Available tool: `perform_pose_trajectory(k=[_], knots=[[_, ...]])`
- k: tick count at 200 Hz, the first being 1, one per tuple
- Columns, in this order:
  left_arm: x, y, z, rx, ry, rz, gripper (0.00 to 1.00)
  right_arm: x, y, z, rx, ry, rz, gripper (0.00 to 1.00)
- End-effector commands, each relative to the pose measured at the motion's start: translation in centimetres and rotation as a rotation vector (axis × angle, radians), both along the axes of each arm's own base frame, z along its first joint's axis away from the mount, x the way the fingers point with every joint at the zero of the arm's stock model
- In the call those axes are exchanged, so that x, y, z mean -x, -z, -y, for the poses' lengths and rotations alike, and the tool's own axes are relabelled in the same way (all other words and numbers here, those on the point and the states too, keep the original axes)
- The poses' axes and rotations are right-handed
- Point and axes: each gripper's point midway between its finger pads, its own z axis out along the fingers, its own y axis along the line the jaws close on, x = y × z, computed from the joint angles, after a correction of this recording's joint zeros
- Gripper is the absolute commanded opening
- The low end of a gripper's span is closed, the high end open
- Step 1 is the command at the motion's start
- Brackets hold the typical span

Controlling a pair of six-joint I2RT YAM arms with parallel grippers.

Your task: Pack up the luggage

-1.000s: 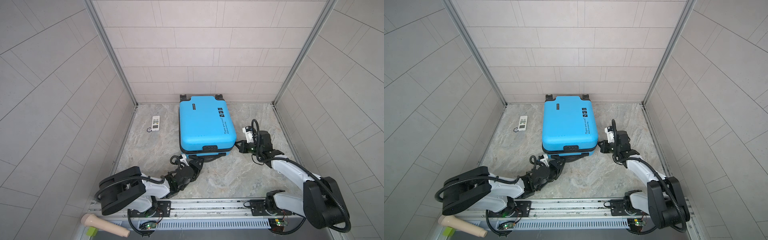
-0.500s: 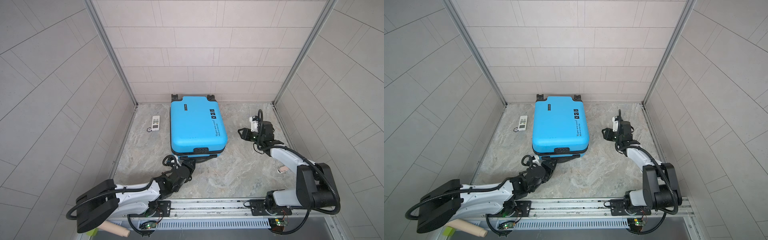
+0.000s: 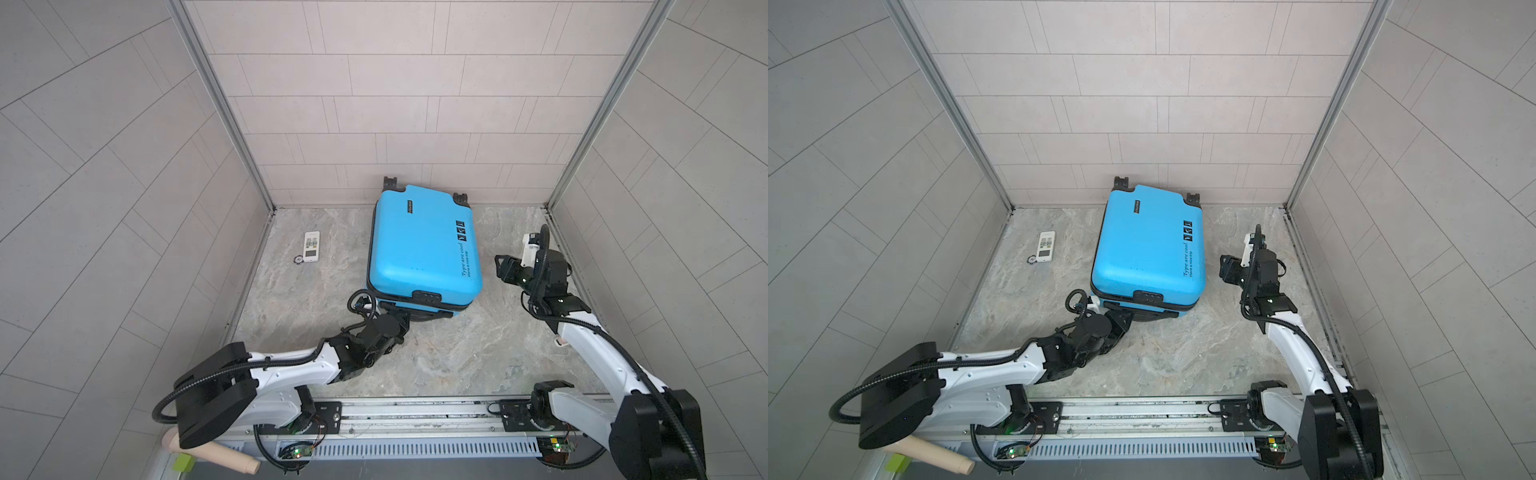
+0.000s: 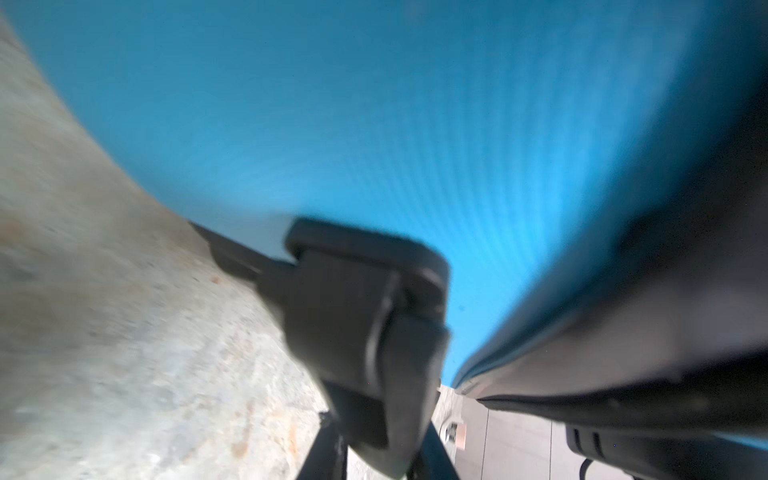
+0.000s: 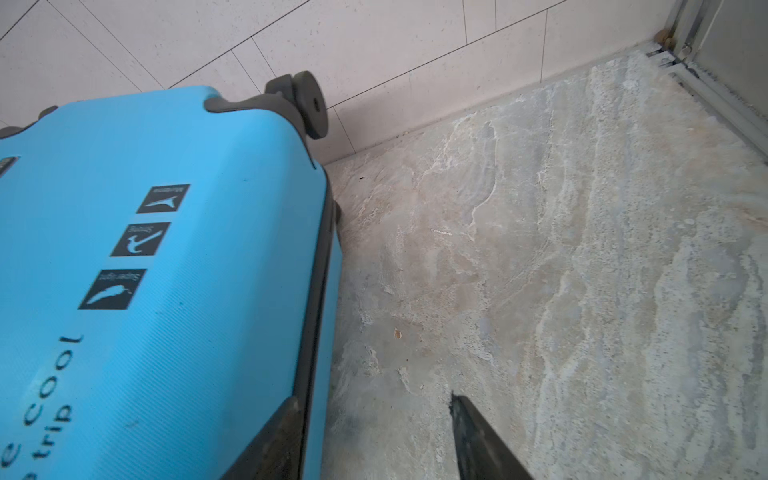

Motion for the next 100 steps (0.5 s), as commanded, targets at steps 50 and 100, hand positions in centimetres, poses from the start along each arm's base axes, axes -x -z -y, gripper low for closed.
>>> perform_pose_trajectory(k=[50,100], knots=[[2.4,-3.4,1.8,-0.225,0.246,0.104,0.90,1.5,-3.3,0.9,0.056,0.031,0.011,0.67],[3.4,-8.5,-0.8,-0.388,0.323,0.190,0.92,2.9,-6.2,3.7,0.080,0.194,0.049,0.85]])
